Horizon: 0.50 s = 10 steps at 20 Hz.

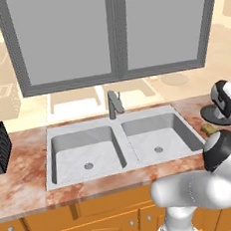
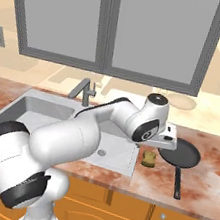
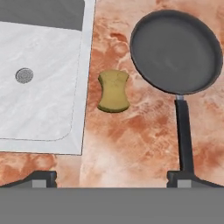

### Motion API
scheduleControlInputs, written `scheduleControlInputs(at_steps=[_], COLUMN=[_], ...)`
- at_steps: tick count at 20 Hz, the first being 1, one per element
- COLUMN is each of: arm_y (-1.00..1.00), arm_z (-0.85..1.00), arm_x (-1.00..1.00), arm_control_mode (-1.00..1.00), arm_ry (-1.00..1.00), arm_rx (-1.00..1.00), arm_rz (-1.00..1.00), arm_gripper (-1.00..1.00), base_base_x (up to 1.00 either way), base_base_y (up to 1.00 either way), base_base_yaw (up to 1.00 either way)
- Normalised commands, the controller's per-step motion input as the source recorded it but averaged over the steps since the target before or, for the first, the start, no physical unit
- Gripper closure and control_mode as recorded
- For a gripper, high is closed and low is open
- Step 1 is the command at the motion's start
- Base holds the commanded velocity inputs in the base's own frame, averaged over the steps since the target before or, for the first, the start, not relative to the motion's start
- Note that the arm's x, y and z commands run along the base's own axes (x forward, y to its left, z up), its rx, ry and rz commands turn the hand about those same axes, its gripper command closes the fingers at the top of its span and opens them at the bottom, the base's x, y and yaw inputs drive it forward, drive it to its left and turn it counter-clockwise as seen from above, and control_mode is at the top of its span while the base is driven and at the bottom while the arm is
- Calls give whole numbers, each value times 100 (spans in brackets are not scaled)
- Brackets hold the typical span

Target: Pick the pan and sponge and place them into the sink. Then turn on the water.

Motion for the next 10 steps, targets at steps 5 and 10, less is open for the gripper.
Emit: scheduleControlInputs(at_steps=[5, 10], arm_y=[-45, -42], arm_z=[-26, -26], arm_x=[0, 0], arm_control_mode=[-100, -100], arm_ry=[0, 0], arm_rx=[0, 0], arm_rz=[0, 0], arm_gripper=[-100, -100], base_base_x=[0, 0], base_base_y=[0, 0], base_base_yaw=[0, 0])
